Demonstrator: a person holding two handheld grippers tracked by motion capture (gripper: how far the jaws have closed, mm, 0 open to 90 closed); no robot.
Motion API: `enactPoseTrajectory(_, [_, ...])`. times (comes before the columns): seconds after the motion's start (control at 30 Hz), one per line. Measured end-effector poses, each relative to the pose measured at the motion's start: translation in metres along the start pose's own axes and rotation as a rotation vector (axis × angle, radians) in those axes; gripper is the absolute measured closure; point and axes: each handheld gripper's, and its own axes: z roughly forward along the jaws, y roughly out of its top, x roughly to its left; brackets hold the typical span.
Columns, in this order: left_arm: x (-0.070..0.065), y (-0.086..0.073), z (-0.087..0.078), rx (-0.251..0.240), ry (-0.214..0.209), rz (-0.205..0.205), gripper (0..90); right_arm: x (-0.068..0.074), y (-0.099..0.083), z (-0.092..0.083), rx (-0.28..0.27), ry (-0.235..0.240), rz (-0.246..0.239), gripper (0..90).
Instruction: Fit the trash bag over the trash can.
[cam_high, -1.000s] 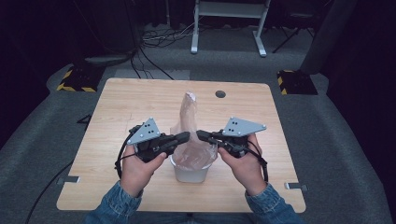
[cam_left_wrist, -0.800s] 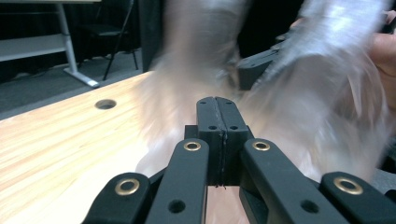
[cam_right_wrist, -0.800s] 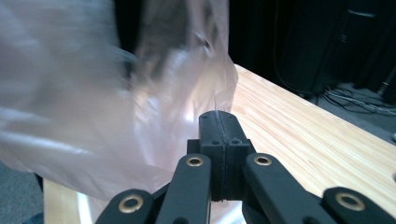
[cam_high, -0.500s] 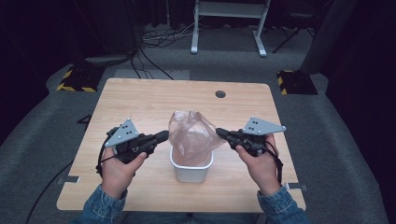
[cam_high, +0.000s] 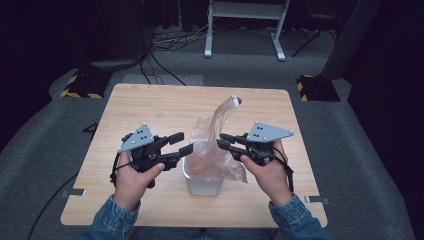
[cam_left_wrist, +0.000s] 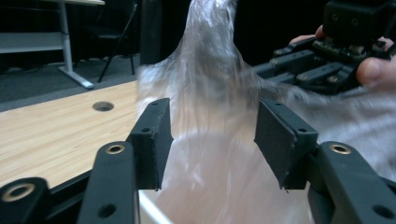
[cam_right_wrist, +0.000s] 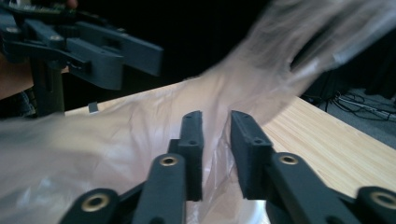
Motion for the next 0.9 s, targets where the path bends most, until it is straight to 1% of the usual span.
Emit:
enactPoseTrajectory(0.03, [-0.002, 0.002, 0.003, 0.003, -0.007, -0.002, 45.3, 0.003, 0.002, 0.003, 0.007, 0.007, -0.015, 80.9])
enactPoseTrajectory(0.13, [-0.008, 0.006, 0.012, 0.01, -0.039, -0.003, 44.5, 0.015, 0.006, 0.012, 0.022, 0.031, -0.053, 84.7])
enactPoseTrajectory(0.23, [-0.014, 0.008, 0.018, 0.022, -0.067, -0.005, 43.5, 0.025, 0.009, 0.019, 0.045, 0.036, -0.093, 87.1])
enactPoseTrajectory(0.27, [-0.014, 0.008, 0.02, 0.028, -0.067, -0.003, 43.5, 0.027, 0.01, 0.021, 0.054, 0.037, -0.107, 87.6])
enactPoseTrajectory(0.33, [-0.014, 0.008, 0.02, 0.04, -0.058, -0.015, 43.9, 0.032, 0.011, 0.025, 0.068, 0.045, -0.134, 88.6])
enactPoseTrajectory(0.37, [-0.012, 0.008, 0.02, 0.044, -0.058, -0.029, 45.1, 0.033, 0.011, 0.026, 0.072, 0.049, -0.143, 89.3])
enactPoseTrajectory(0.4, [-0.011, 0.008, 0.02, 0.048, -0.067, -0.043, 46.3, 0.035, 0.011, 0.027, 0.077, 0.05, -0.151, 89.8])
enactPoseTrajectory(0.43, [-0.01, 0.007, 0.018, 0.047, -0.075, -0.044, 58.1, 0.035, 0.011, 0.027, 0.082, 0.042, -0.159, 90.0])
enactPoseTrajectory(0.47, [-0.009, 0.007, 0.016, 0.058, -0.062, -0.036, 70.1, 0.035, 0.01, 0.027, 0.082, 0.041, -0.16, 90.0])
enactPoseTrajectory(0.5, [-0.009, 0.007, 0.015, 0.066, -0.051, -0.022, 74.4, 0.034, 0.01, 0.026, 0.079, 0.041, -0.15, 90.0])
enactPoseTrajectory(0.53, [-0.008, 0.007, 0.014, 0.075, -0.048, -0.014, 80.7, 0.033, 0.009, 0.024, 0.076, 0.037, -0.142, 90.0])
enactPoseTrajectory(0.6, [-0.007, 0.007, 0.011, 0.081, -0.04, -0.003, 88.1, 0.03, 0.008, 0.02, 0.068, 0.021, -0.132, 90.0])
enactPoseTrajectory(0.63, [-0.006, 0.007, 0.01, 0.082, -0.028, 0.005, 89.8, 0.028, 0.008, 0.017, 0.063, 0.013, -0.125, 90.0])
enactPoseTrajectory(0.73, [-0.006, 0.008, 0.006, 0.093, 0.003, 0.032, 90.0, 0.024, 0.008, 0.01, 0.053, -0.006, -0.11, 90.0])
enactPoseTrajectory(0.77, [-0.006, 0.008, 0.006, 0.09, 0.001, 0.033, 90.0, 0.023, 0.008, 0.008, 0.05, -0.01, -0.106, 90.0])
enactPoseTrajectory(0.83, [-0.007, 0.009, 0.007, 0.07, -0.032, 0.007, 89.5, 0.022, 0.008, 0.005, 0.044, -0.011, -0.1, 90.0])
enactPoseTrajectory(0.87, [-0.009, 0.011, 0.009, 0.054, -0.037, -0.007, 80.3, 0.022, 0.008, 0.005, 0.043, -0.009, -0.099, 90.0])
enactPoseTrajectory(0.9, [-0.011, 0.012, 0.012, 0.046, -0.032, -0.002, 68.1, 0.022, 0.008, 0.005, 0.045, -0.006, -0.101, 90.0])
